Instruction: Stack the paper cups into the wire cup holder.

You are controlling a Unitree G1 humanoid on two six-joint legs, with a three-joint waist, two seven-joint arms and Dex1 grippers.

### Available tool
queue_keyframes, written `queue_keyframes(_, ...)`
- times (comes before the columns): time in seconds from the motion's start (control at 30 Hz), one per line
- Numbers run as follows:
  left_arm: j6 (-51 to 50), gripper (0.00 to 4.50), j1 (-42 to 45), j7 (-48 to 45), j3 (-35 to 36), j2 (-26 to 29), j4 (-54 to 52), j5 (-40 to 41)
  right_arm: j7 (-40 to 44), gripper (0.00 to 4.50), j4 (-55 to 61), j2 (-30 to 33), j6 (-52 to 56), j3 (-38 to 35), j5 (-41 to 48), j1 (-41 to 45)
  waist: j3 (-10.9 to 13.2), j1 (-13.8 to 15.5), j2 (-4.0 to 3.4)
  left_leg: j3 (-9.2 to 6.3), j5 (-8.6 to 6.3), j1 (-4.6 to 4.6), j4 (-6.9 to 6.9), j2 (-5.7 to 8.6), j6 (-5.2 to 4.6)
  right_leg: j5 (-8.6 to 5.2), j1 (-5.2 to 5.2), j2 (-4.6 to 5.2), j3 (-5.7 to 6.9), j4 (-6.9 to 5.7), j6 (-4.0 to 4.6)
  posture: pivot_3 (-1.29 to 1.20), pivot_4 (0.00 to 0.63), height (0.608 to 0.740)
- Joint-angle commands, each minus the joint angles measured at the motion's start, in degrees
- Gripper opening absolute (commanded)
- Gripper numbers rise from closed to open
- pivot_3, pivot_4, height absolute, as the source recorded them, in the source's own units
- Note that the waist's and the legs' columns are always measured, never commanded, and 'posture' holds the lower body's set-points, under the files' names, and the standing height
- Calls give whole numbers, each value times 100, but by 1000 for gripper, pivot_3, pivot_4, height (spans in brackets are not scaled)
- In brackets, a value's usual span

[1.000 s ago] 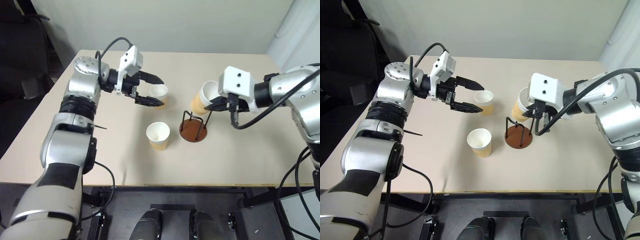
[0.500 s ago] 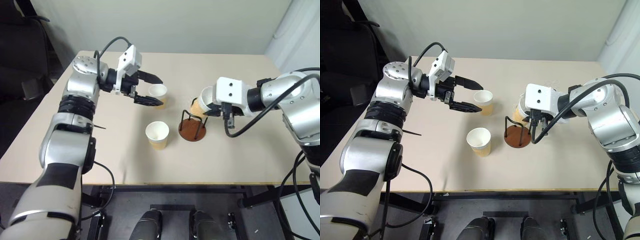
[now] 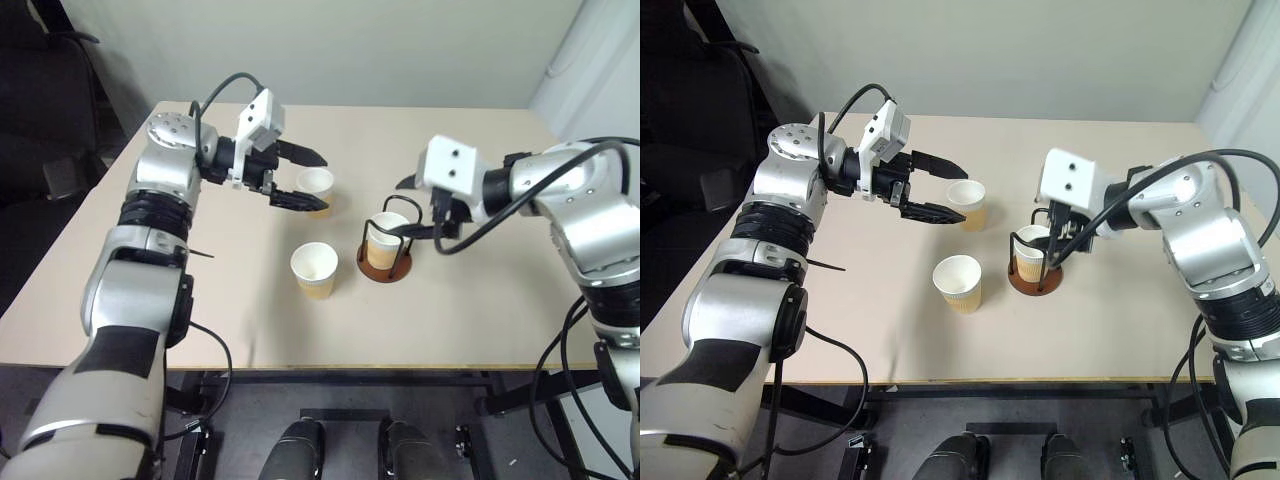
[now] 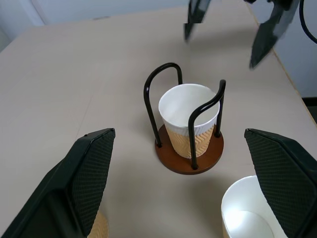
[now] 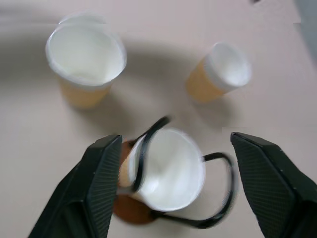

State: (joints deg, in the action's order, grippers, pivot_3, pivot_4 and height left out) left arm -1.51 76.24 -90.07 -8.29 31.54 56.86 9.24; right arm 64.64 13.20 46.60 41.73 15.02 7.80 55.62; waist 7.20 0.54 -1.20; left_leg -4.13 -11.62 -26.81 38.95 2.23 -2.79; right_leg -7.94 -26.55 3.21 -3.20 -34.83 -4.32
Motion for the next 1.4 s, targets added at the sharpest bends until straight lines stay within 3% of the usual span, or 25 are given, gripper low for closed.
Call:
queue_keyframes(0.03,157,4500,377,91,116,62,189,-176,-46,3572,184,88,514,-804,526,296,0,5,0,-6,-1,-2,1,-2,1,0,1,4,-3,1,0,0,150,740)
queue_keyframes(0.2,963,4500,792,419,-247,28,747,-937,-171,3572,602,210,1957,-1995,1741,634,0,43,0,-3,0,-19,-4,1,6,-3,-16,3,-5,5,3,0,150,740)
queue_keyframes(0.27,1219,4500,859,577,-335,-9,919,-1169,-233,3572,696,321,2147,-2105,1934,627,-4,49,6,2,-4,-12,-14,7,9,-21,-12,-5,1,4,21,0,150,740)
queue_keyframes(0.4,2266,4500,918,1715,-1154,-78,1261,-2399,-103,3572,942,1048,1868,-2044,1899,125,-3,65,6,-8,-22,-5,-10,2,24,-41,-9,-4,7,1,25,0,150,740)
queue_keyframes(0.53,2593,4500,1010,2169,-1426,-233,1530,-2864,-98,3572,1023,1225,1687,-2071,2103,33,0,47,1,-6,-23,-16,-10,-1,30,-47,-29,0,-9,-16,7,0,150,740)
queue_keyframes(1.13,2415,4500,1472,3927,-2048,-804,2027,-4205,-285,3572,914,1543,1684,-2230,2751,80,-2,77,7,14,-33,-12,5,5,13,-51,-14,9,-15,-11,-15,0,150,740)
queue_keyframes(1.4,2280,4500,1353,4092,-2124,-930,2109,-4429,-382,3572,961,1673,1766,-2280,2936,11,0,78,7,10,-30,-13,9,0,16,-49,-15,5,-15,-16,-20,0,150,740)
